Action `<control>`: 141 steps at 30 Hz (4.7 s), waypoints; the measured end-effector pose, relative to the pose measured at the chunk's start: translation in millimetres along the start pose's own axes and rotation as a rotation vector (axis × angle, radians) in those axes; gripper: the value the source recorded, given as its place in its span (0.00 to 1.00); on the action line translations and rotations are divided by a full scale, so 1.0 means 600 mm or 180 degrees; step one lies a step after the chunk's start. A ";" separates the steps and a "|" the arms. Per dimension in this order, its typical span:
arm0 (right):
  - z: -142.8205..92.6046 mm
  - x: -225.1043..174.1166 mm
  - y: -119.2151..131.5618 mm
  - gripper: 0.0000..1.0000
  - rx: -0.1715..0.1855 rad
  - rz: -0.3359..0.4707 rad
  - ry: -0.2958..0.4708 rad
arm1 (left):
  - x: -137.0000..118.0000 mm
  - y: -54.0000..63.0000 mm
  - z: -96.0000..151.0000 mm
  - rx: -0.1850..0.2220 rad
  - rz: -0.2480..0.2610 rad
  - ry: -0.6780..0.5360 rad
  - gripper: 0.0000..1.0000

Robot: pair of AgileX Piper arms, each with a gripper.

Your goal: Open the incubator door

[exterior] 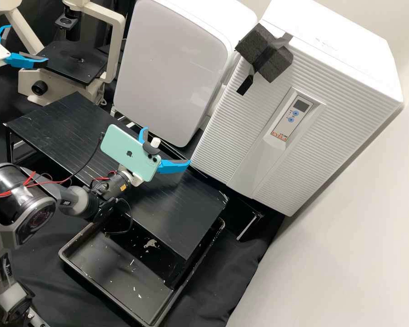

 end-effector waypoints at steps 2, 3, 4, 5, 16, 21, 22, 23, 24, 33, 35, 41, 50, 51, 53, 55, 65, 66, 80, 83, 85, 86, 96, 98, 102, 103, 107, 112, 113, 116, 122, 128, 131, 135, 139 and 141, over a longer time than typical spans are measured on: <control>0.000 0.000 0.000 1.00 0.0000 0.0000 0.0000 | 0.000 0.000 0.000 0.0000 0.0000 0.0000 1.00; 0.000 0.000 0.000 1.00 0.0000 0.0000 0.0000 | 0.000 0.000 0.000 0.0000 0.0000 0.0000 1.00; 0.000 0.000 0.000 1.00 0.0000 0.0000 0.0000 | 0.000 0.000 0.000 0.0000 0.0000 0.0000 1.00; 0.000 0.000 0.000 1.00 0.0000 0.0000 0.0000 | 0.000 0.000 0.000 0.0000 0.0000 0.0000 1.00; -0.024 0.008 0.029 1.00 0.0044 0.0097 0.0000 | 0.000 0.000 0.000 0.0000 0.0000 0.0000 1.00; -0.059 0.014 0.089 1.00 0.0192 0.0515 0.0073 | 0.000 0.000 0.000 0.0000 0.0000 0.0000 1.00; -0.070 0.014 0.106 1.00 0.0208 0.0659 0.0100 | 0.000 0.000 0.000 0.0000 0.0000 0.0000 1.00; -0.078 0.016 0.119 1.00 0.0212 0.0759 0.0119 | 0.000 0.000 0.000 0.0000 0.0000 0.0000 1.00; -0.084 0.018 0.131 1.00 0.0214 0.0877 0.0101 | 0.000 0.000 0.000 0.0000 0.0000 0.0000 1.00; -0.138 0.043 0.179 1.00 0.0091 0.1603 -0.0447 | 0.000 0.000 0.000 0.0000 0.0000 0.0000 1.00; -0.147 0.052 0.178 1.00 -0.0005 0.1613 -0.0469 | 0.000 0.000 0.000 0.0000 0.0000 0.0000 1.00; -0.159 0.072 0.183 1.00 -0.0176 0.1646 -0.0505 | 0.000 0.000 0.000 0.0000 0.0000 0.0000 1.00; -0.155 0.094 0.191 1.00 -0.0039 0.1734 -0.0767 | 0.000 0.000 0.000 0.0000 0.0000 0.0000 1.00; -0.156 0.095 0.194 1.00 -0.0049 0.1750 -0.0764 | 0.000 0.000 0.000 0.0000 0.0000 0.0000 1.00; -0.155 0.098 0.196 1.00 -0.0075 0.1765 -0.0775 | 0.000 0.000 0.000 0.0000 0.0000 0.0000 1.00; -0.154 0.099 0.197 1.00 -0.0098 0.1769 -0.0785 | 0.000 0.000 0.000 0.0000 0.0000 0.0000 1.00; -0.155 0.100 0.199 0.00 -0.0097 0.1776 -0.0796 | 0.000 0.000 0.000 0.0000 0.0000 0.0000 1.00; -0.155 0.100 0.199 0.00 -0.0097 0.1776 -0.0796 | 0.000 0.000 0.000 0.0000 0.0000 0.0000 1.00; -0.154 0.099 0.196 0.00 -0.0037 0.1762 -0.0834 | 0.000 0.000 0.000 0.0000 0.0000 0.0000 1.00; -0.155 0.100 0.195 0.00 -0.0035 0.1745 -0.0831 | 0.000 0.000 0.000 0.0000 0.0000 0.0000 1.00; -0.156 0.100 0.194 0.00 -0.0033 0.1739 -0.0825 | 0.000 0.000 0.000 0.0000 0.0000 0.0000 1.00; -0.156 0.100 0.193 0.00 -0.0032 0.1729 -0.0821 | 0.000 0.000 0.000 0.0000 0.0000 0.0000 1.00; -0.158 0.102 0.190 0.00 -0.0047 0.1667 -0.0798 | 0.000 0.000 0.000 0.0000 0.0000 0.0000 1.00; -0.158 0.102 0.189 0.00 -0.0052 0.1654 -0.0793 | 0.000 0.000 0.000 0.0000 0.0000 0.0000 1.00; -0.159 0.103 0.188 0.00 -0.0058 0.1627 -0.0786 | 0.000 0.000 0.000 0.0000 0.0000 0.0000 1.00; -0.159 0.103 0.188 0.00 -0.0056 0.1613 -0.0785 | 0.000 0.000 0.000 0.0000 0.0000 0.0000 1.00; -0.159 0.103 0.187 0.00 -0.0055 0.1601 -0.0784 | 0.000 0.000 0.000 0.0000 0.0000 0.0000 1.00; -0.159 0.103 0.187 0.00 -0.0055 0.1601 -0.0784 | 0.000 0.000 0.000 0.0000 0.0000 0.0000 1.00; -0.159 0.103 0.187 0.00 -0.0055 0.1601 -0.0784 | 0.000 0.000 0.000 0.0000 0.0000 0.0000 1.00; -0.159 0.103 0.187 0.00 -0.0055 0.1601 -0.0784 | 0.000 0.000 0.000 0.0000 0.0000 0.0000 1.00; -0.156 0.098 0.185 0.00 -0.0085 0.1581 -0.0810 | 0.000 0.000 0.000 0.0000 0.0000 0.0000 1.00; -0.154 0.083 0.185 0.00 -0.0102 0.1554 -0.0817 | 0.000 0.000 0.000 0.0000 0.0000 0.0000 1.00; -0.153 0.074 0.185 0.00 -0.0106 0.1545 -0.0823 | 0.000 0.000 0.000 0.0000 0.0000 0.0000 1.00; -0.150 0.063 0.190 0.00 -0.0115 0.1539 -0.0852 | 0.000 0.000 0.000 0.0000 0.0000 0.0000 1.00; -0.149 0.049 0.196 0.00 -0.0104 0.1526 -0.0854 | 0.000 0.000 0.000 0.0000 0.0000 0.0000 1.00; -0.148 0.047 0.196 0.00 -0.0122 0.1522 -0.0846 | 0.000 0.000 0.000 0.0000 0.0000 0.0000 1.00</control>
